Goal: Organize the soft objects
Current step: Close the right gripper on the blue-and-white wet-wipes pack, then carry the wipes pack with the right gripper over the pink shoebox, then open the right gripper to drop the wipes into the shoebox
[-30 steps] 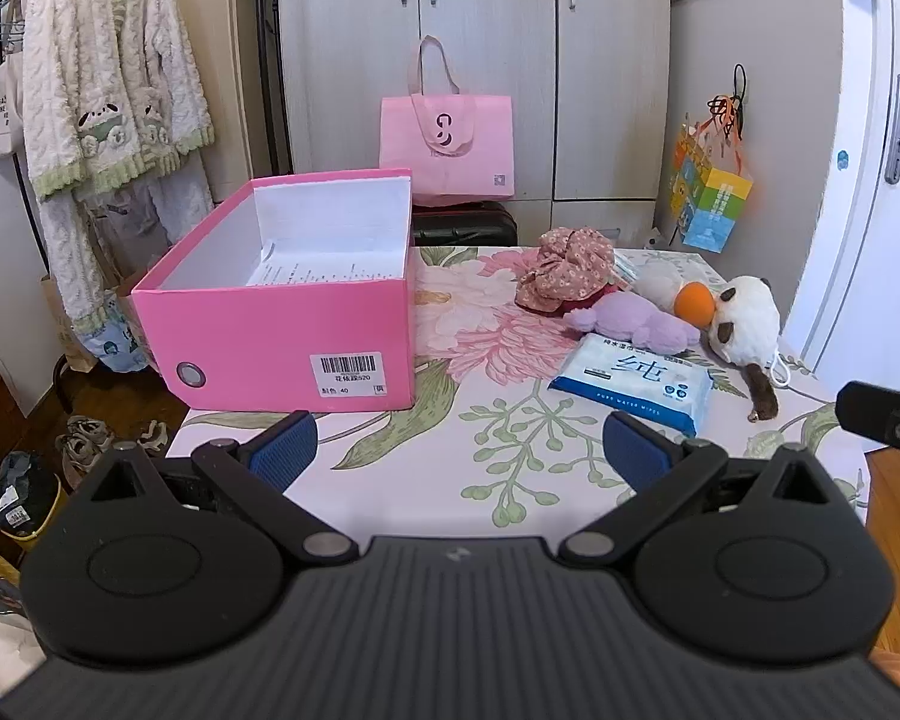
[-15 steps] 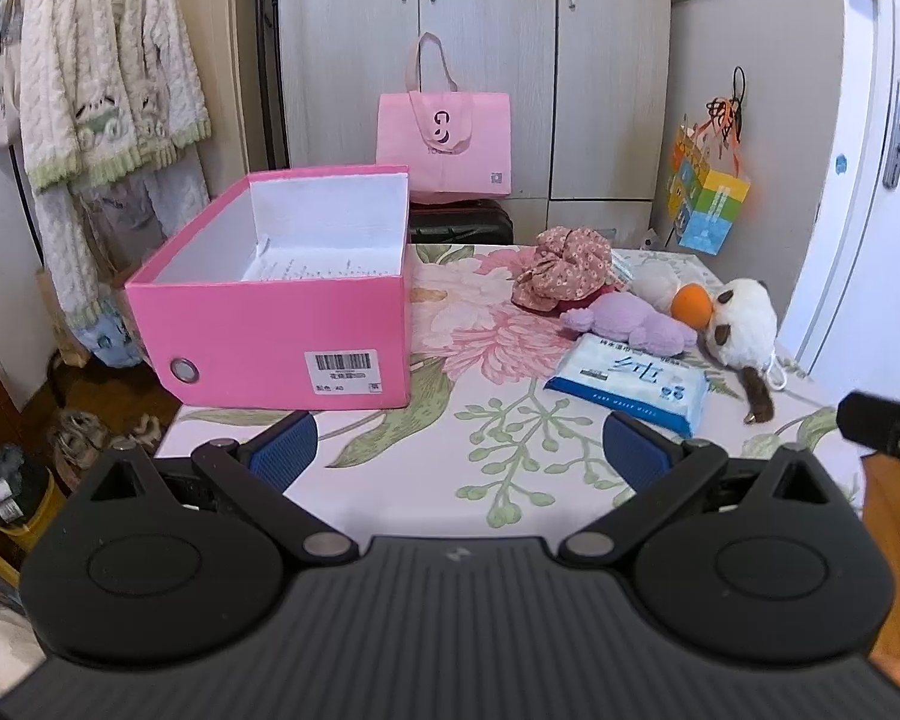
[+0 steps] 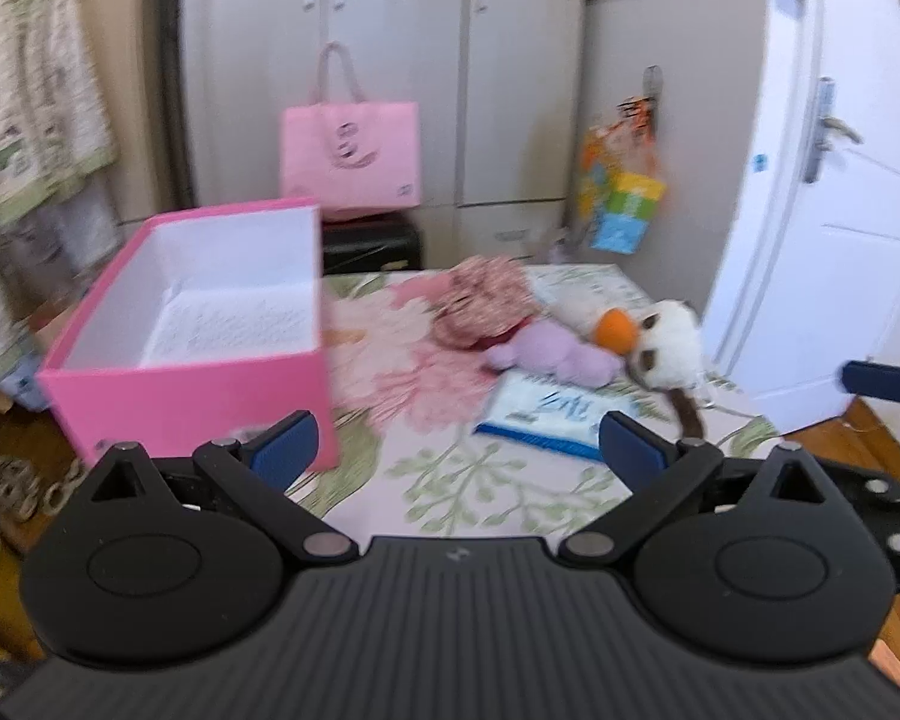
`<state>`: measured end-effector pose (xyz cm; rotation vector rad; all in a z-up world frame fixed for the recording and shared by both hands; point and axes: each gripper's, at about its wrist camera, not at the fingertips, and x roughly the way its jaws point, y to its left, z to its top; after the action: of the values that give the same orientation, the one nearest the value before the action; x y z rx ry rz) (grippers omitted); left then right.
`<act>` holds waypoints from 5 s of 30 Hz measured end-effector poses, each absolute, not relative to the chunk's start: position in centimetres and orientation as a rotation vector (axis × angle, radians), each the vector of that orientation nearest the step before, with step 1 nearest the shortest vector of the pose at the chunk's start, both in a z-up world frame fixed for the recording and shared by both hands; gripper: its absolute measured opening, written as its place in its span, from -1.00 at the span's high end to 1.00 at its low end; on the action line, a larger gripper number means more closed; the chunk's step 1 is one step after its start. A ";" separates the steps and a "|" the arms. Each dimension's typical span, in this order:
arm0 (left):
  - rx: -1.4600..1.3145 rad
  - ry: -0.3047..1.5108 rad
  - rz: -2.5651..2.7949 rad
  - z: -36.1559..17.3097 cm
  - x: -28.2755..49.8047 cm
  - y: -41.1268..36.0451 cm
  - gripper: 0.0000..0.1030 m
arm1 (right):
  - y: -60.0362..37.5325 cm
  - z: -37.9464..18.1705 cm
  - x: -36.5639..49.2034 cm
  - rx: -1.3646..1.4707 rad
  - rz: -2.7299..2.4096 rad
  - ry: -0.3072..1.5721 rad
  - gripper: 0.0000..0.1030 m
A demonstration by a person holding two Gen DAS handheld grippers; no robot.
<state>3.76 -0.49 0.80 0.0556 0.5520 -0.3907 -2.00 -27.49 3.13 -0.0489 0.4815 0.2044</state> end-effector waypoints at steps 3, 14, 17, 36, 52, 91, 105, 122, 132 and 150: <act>0.013 0.539 -0.454 0.4 4.8 -1.1 -0.95 | -28.3 2.2 -0.8 -0.023 0.249 0.467 -1.00; 0.134 0.630 -0.530 -3.9 11.2 -6.0 -0.91 | -28.5 -3.8 5.5 -0.112 0.304 0.553 -0.90; 0.181 0.637 -0.533 -5.0 12.5 -7.3 -0.85 | -28.5 -5.3 6.8 -0.109 0.313 0.579 -0.87; 0.076 0.799 -0.618 -10.7 19.9 -9.5 -0.48 | -27.9 -9.4 10.1 -0.073 0.250 0.597 -0.46; 0.043 0.812 -0.647 -10.9 17.8 -9.4 -0.48 | -26.7 -10.6 9.9 -0.060 0.202 0.502 -0.18; -0.035 0.978 -0.422 -0.2 8.0 5.4 -0.48 | -14.9 -0.2 4.2 -0.252 0.599 0.596 -0.09; -0.101 0.868 -0.363 5.5 12.8 10.6 -0.50 | -9.4 5.2 8.9 -0.346 0.643 0.464 -0.11; -0.193 0.889 -0.324 2.9 30.4 13.0 -0.50 | -5.0 3.8 26.3 -0.367 0.640 0.573 -0.16; -0.279 0.962 -0.283 -1.3 36.3 13.9 -0.50 | -3.4 0.3 32.8 -0.392 0.649 0.693 -0.17; -0.187 0.920 -0.174 -2.4 36.5 13.2 -0.54 | -2.3 -1.5 34.6 -0.530 0.603 0.734 -0.32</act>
<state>36.54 13.20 -2.39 -0.1865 0.9204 -0.1741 34.60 -2.25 -1.49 -0.5304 0.7340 0.6027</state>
